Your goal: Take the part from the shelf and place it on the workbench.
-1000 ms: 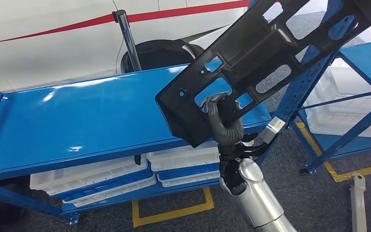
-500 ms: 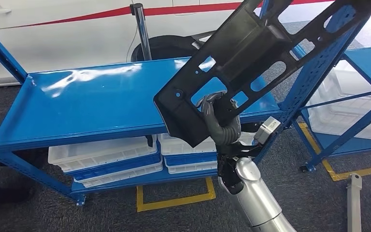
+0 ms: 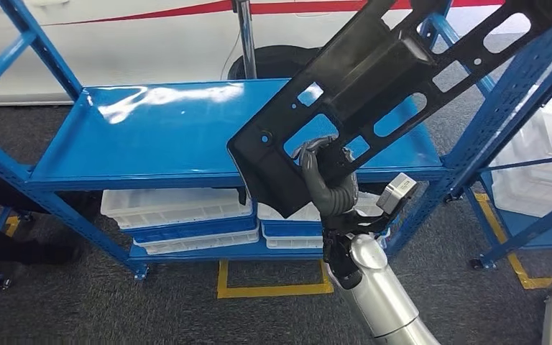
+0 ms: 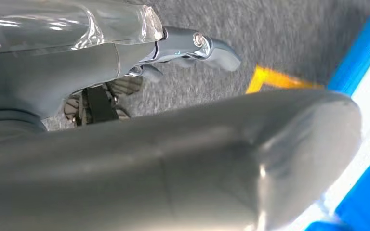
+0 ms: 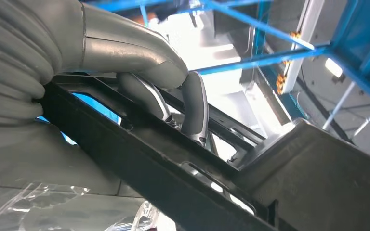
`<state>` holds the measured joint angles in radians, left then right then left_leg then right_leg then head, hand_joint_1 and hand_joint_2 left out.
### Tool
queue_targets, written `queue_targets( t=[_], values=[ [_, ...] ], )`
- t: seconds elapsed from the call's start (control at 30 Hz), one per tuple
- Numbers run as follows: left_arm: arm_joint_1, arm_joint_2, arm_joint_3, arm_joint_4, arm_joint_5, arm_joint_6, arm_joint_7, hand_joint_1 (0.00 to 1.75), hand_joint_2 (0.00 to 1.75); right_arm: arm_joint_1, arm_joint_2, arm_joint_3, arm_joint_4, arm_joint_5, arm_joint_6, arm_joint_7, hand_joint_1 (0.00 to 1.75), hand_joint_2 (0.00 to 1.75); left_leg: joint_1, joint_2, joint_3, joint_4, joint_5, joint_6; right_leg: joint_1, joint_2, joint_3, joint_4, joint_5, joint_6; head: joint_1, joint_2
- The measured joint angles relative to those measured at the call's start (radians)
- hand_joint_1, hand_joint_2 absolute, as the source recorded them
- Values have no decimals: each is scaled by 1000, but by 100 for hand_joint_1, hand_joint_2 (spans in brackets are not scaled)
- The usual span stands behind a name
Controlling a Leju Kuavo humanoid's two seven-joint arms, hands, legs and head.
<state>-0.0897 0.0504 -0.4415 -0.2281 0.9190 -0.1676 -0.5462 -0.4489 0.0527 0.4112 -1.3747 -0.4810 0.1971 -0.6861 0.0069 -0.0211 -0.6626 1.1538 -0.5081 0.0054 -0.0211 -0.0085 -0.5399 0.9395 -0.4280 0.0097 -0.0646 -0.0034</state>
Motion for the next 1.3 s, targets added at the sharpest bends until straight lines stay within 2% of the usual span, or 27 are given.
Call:
queue_targets(
  t=[0.03, 0.07, 0.1, 0.13, 0.2, 0.23, 0.27, 0.3, 0.37, 0.43, 0.5, 0.53, 0.57, 0.6, 0.63, 0.67, 0.73, 0.8, 0.87, 0.93, 1.0, 1.07, 1.1, 1.13, 1.17, 1.23, 1.3],
  values=[
    [1, 0, 0, 0, 0, 0, 1, 0, 0, 2, 0, 0, 0, 1, 0, 0, 175, 175, 5, 5, -31, 67, -25, -6, -2, -13, -1, 0, 0, 0, 0, 0],
    [4, 0, -1, 0, 0, 1, 1, 0, 0, 3, 0, 0, 0, 1, 0, 0, 175, 175, 10, 8, -47, 102, -31, -12, -4, -25, -2, 0, 0, 0, 0, 0],
    [7, 0, -1, 0, 0, 2, 3, 0, 0, 4, 0, 0, 0, 1, 0, 1, 175, 175, 15, 12, -41, 91, -18, -18, -6, -38, -2, 0, 0, 1, 0, 0],
    [9, 0, -1, 0, 0, 5, 5, 0, 0, 5, 0, 1, 0, 2, 0, 1, 175, 175, 20, 21, -13, 38, 12, -23, -9, -49, -1, 1, -1, 3, 0, 0],
    [9, 0, -1, 1, 1, 12, 11, 0, 0, 5, 0, 1, -3, 2, -1, 1, 175, 175, 24, 74, 71, -127, 82, -28, -8, -70, 3, 2, -4, 12, -2, 0],
    [8, 1, -1, 1, 1, 15, 14, 0, 0, 4, 0, 1, -5, 2, -2, 1, 175, 175, 23, 95, 99, -185, 104, -25, -5, -80, 5, 2, -5, 19, -1, 0],
    [7, 1, -1, 1, 1, 17, 15, 0, 0, 3, 0, 1, -7, 3, -2, 1, 175, 175, 20, 110, 110, -216, 114, -21, -1, -90, 6, 3, -6, 27, 0, 0],
    [6, 1, -1, 1, 0, 20, 16, 0, 0, 3, 0, 1, -8, 4, -4, 1, 175, 175, 17, 106, 107, -220, 114, -14, 1, -100, 7, 3, -7, 34, 1, 0],
    [7, 1, -2, 1, -1, 25, 17, 0, 0, 2, 0, 1, -12, 8, -5, 2, 175, 175, 17, 77, 98, -216, 118, 2, -2, -117, 9, 3, -12, 49, 4, 0],
    [7, 1, -2, 1, -2, 28, 17, 0, 0, 2, -1, 1, -16, 10, -6, 3, 175, 175, 20, 49, 97, -220, 125, 17, -7, -79, -8, 51, -51, 57, 6, 0],
    [4, 1, -3, 1, -3, 28, 18, 0, 0, 4, -2, 1, -18, 10, -6, 3, 175, 175, 19, 21, 95, -221, 129, 26, -7, -17, -70, 191, -125, 57, 9, 0],
    [3, 0, -4, 1, -3, 28, 19, 0, 0, 7, -4, 1, -18, 10, -6, 3, 175, 175, 17, 6, 94, -220, 130, 28, -6, -2, -106, 265, -152, 56, 10, 0],
    [3, 0, -5, 1, -3, 28, 19, 0, 0, 11, -5, 1, -18, 10, -6, 4, 175, 175, 15, -11, 94, -220, 130, 30, -3, 5, -132, 315, -163, 54, 10, 0],
    [3, 0, -6, 1, -3, 28, 20, 0, 0, 14, -6, 1, -18, 10, -5, 4, 175, 175, 14, -27, 94, -219, 130, 30, -1, 8, -138, 319, -150, 51, 10, 0],
    [4, 0, -6, 2, -3, 28, 20, 0, 0, 15, -7, 1, -18, 10, -5, 4, 175, 175, 13, -43, 94, -217, 130, 30, 0, 11, -124, 282, -120, 47, 10, 0],
    [4, -1, -6, 2, -3, 27, 20, 0, 0, 16, -7, 1, -19, 10, -4, 4, 175, 175, 13, -58, 94, -214, 130, 29, 0, 20, -94, 212, -80, 43, 11, 0],
    [3, -1, -6, 1, -3, 27, 21, 0, 0, 15, -8, 1, -20, 9, -2, 4, 175, 175, 11, -85, 89, -207, 128, 23, -5, 58, -35, 79, -28, 37, 10, 0],
    [3, 0, -7, 1, -3, 27, 25, 0, 0, 16, -8, 1, -21, 8, 2, 5, 175, 175, 11, -106, 79, -204, 129, 13, -4, 75, -17, 33, -20, 32, 10, 0],
    [8, -1, -7, 3, -4, 29, 33, 0, 0, 15, -8, 2, -22, 4, 5, 5, 175, 175, 17, -118, 72, -206, 132, 1, 0, 53, -19, 31, -16, 21, 10, 0],
    [11, -2, -9, 5, -5, 32, 39, 0, 0, 13, -8, 2, -22, -2, 9, 6, 175, 175, 16, -75, 51, -166, 107, -9, -2, 30, -18, 28, -12, 9, 7, 0],
    [8, -4, -10, 5, -5, 35, 39, 0, 0, 16, -8, 1, -23, -8, 11, 7, 175, 175, 12, -12, -7, -40, 43, -16, 0, 5, -18, 27, -12, 3, 2, 0],
    [8, -4, -10, 5, -6, 39, 39, 0, 0, 24, -9, 1, -23, -12, 12, 6, 175, 175, 12, 10, -67, 88, -5, -19, 3, -23, -18, 27, -13, 0, 1, 0],
    [9, -4, -11, 5, -8, 42, 39, 0, 0, 28, -9, 1, -23, -13, 12, 6, 175, 175, 12, 12, -74, 103, -3, -18, 5, -36, -18, 27, -14, -1, 1, 0],
    [10, -4, -11, 5, -10, 45, 39, 0, 0, 31, -9, 1, -23, -13, 13, 6, 175, 175, 12, 16, -58, 75, 17, -16, 6, -49, -18, 27, -15, -1, 1, 0],
    [10, -4, -12, 6, -12, 48, 38, 0, 0, 32, -9, 1, -23, -14, 13, 6, 175, 175, 10, 25, -23, 9, 48, -11, 6, -62, -16, 27, -16, 0, 1, 0],
    [8, -4, -12, 6, -16, 53, 35, 0, 0, 33, -9, 1, -23, -14, 13, 5, 175, 175, 1, 68, 54, -141, 101, 2, 10, -85, -13, 27, -20, 5, 1, 0],
    [6, -4, -14, 6, -15, 55, 35, 0, 0, 33, -9, 1, -23, -14, 13, 3, 175, 175, -8, 89, 82, -202, 116, 14, 14, -104, -9, 27, -24, 14, 1, 0]
  ],
)
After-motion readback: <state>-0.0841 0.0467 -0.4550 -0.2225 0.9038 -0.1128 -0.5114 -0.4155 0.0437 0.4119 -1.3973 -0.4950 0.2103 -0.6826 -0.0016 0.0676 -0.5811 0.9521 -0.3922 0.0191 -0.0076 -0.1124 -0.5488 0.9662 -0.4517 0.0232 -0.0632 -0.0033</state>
